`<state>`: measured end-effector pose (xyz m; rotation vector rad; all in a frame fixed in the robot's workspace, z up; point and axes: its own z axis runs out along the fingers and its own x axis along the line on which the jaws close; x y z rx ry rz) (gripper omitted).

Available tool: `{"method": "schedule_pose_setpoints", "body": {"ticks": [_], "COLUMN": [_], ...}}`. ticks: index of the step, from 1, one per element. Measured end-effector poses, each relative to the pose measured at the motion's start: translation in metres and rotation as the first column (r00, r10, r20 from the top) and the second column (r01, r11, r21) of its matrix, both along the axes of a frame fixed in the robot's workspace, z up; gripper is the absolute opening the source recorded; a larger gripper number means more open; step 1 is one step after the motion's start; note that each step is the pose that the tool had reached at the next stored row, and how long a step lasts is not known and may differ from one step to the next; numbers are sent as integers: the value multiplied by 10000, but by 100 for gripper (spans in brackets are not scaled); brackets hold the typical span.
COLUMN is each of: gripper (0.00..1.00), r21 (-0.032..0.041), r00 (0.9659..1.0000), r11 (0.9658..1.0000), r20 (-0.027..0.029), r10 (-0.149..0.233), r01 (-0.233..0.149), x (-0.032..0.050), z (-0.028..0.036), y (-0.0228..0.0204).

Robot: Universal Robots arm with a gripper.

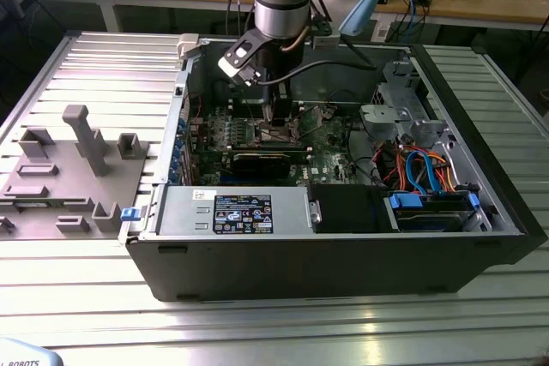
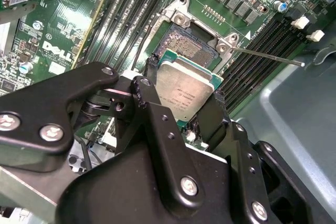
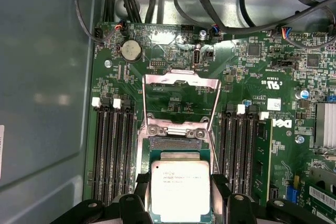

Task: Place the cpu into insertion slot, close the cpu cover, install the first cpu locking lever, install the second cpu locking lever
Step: 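Place the cpu into insertion slot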

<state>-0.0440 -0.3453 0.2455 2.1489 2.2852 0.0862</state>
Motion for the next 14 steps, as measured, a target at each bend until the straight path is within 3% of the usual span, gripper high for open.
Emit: {"method": "schedule_pose_setpoints", "body": {"ticks": [10, 14], "gripper": [54, 54], "r21": [3, 63], "r00": [10000, 10000], "r11": [10000, 10000], "r20": [1, 2], "r10": [-1, -1], "r01": [1, 1], "x": [-24, -31], "z": [-21, -42], "y": [1, 5]}}
